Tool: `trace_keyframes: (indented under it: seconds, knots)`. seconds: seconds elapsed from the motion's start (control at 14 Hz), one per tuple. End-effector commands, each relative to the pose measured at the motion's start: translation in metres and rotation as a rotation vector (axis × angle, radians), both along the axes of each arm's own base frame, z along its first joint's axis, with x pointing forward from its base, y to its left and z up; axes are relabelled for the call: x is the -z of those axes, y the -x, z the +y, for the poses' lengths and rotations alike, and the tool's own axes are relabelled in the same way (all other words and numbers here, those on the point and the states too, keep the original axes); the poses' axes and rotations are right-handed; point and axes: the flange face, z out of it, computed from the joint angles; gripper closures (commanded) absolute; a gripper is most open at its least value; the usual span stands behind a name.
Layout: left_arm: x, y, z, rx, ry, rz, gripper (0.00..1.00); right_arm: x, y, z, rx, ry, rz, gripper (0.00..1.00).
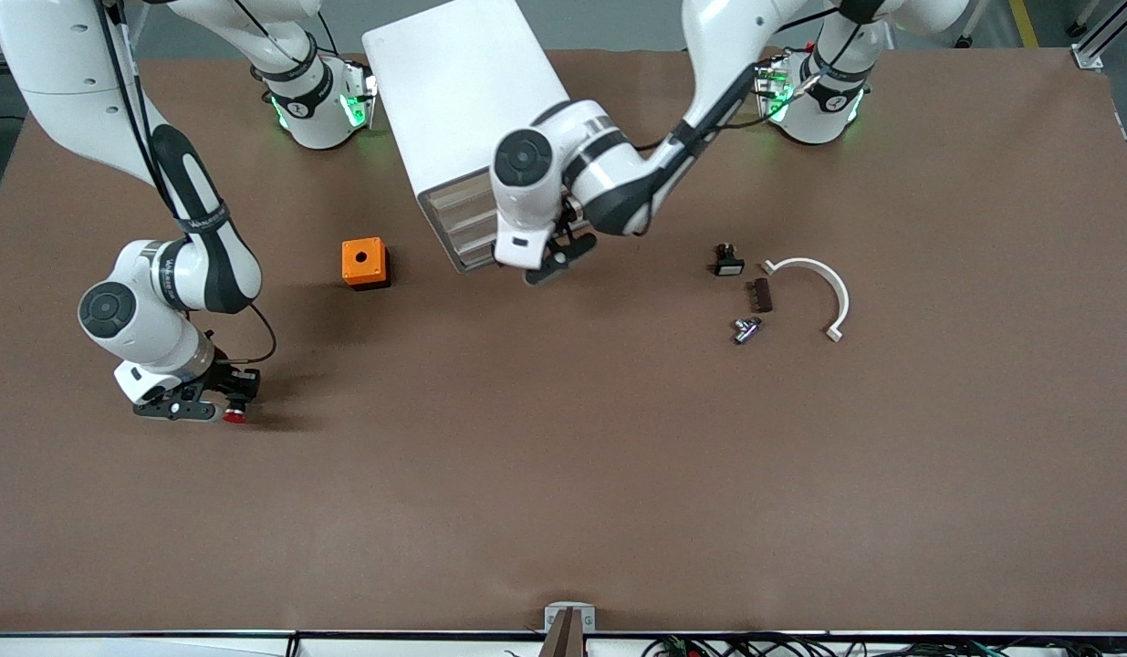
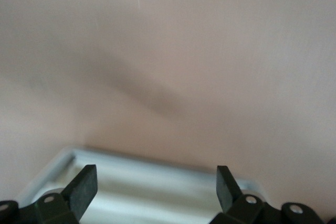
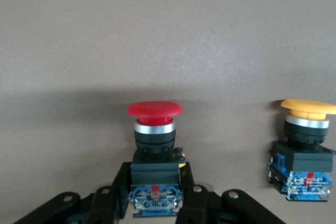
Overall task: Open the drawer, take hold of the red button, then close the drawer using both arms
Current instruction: 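Place the button with the right gripper while the left gripper withdraws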
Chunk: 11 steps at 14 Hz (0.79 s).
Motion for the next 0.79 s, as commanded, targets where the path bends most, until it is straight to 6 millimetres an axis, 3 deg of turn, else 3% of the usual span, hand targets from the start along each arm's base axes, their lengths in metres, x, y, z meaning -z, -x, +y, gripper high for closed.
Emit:
trace_keyframes:
  seconds: [0.0, 0.14, 0.29, 0.71]
  knots:
    - [-0.046, -0.047, 0.052, -0.052, -0.01, -0.066, 0.0, -0.002, 0.002, -0.01, -0.008, -0.005, -0.003, 1.0]
    - [-0.076, -0.08, 0.089, -0.107, -0.006, -0.125, 0.0, 0.001, 0.006, -0.017, -0.02, -0.005, 0.004, 1.0]
    - [-0.102, -0.098, 0.117, -0.141, 0.002, -0.157, 0.0, 0.001, 0.007, -0.018, -0.018, -0.005, 0.008, 1.0]
    - [-0.173, -0.131, 0.21, 0.004, -0.017, -0.195, 0.0, 0.005, 0.011, -0.018, -0.019, -0.006, 0.015, 1.0]
